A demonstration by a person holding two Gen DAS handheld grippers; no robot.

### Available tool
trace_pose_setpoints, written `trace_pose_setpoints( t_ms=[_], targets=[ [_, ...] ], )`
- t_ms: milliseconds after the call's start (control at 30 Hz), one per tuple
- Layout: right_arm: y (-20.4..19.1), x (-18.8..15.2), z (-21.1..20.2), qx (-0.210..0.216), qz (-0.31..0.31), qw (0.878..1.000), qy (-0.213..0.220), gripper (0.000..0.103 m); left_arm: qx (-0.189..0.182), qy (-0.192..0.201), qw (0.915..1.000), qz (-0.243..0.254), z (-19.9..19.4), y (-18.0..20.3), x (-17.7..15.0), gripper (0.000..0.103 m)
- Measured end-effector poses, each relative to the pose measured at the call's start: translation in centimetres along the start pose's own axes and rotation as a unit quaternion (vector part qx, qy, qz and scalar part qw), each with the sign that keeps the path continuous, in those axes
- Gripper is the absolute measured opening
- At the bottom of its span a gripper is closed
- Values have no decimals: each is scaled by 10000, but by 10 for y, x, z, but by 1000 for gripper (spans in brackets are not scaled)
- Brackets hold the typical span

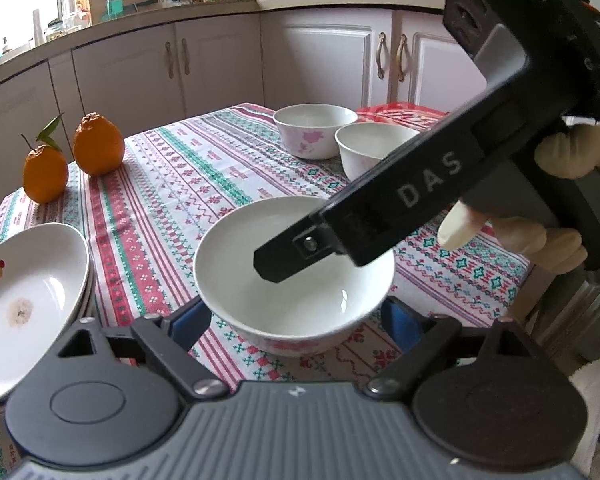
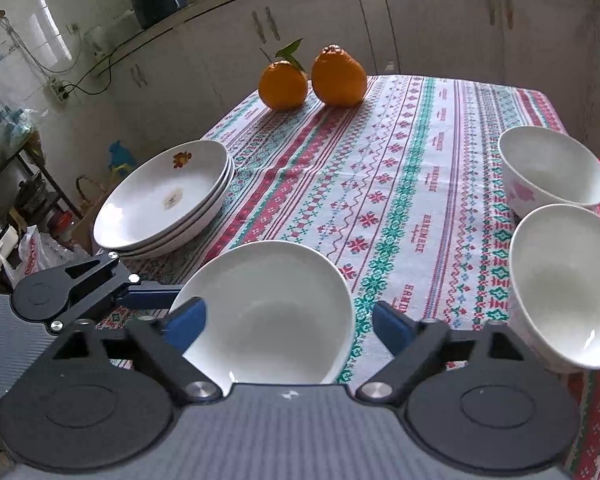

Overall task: Organize plates and bowls
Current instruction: 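Lift the white bowl with the right tool and carry it toward the left tool, then grasp the bowl rim with the left tool while the right tool releases it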

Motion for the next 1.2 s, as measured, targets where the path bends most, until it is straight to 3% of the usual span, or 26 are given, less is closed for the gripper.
trace_pose_setpoints(
  t_ms=[400,500,633,833,1200],
  targets=[
    [17,-1,-61,-548,-178,9957,722,103,68,-36,9992,392,-34,5,14,95],
    [30,-5,-78,-957,-178,9902,999,103,186,94,9988,433,-33,7,30,96],
    [54,-12,-89,-1755,-283,9782,1072,103,29,235,9987,445,-23,17,54,96],
    [89,-26,-89,-2215,-170,9704,950,103,-253,295,9982,468,6,34,93,96],
    [118,-36,-66,-1986,-206,9768,776,103,-737,-313,9952,557,88,58,134,95]
  ],
)
Point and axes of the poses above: each gripper's, at about its wrist camera, not at the fingertips, and z roughly the way its jaws point, y to its right, x to its top, the point moved 6 cm from there along z, roughly the way its jaws point, and after that the axes turned 2 degrees about -z, right-handed, at the moved point
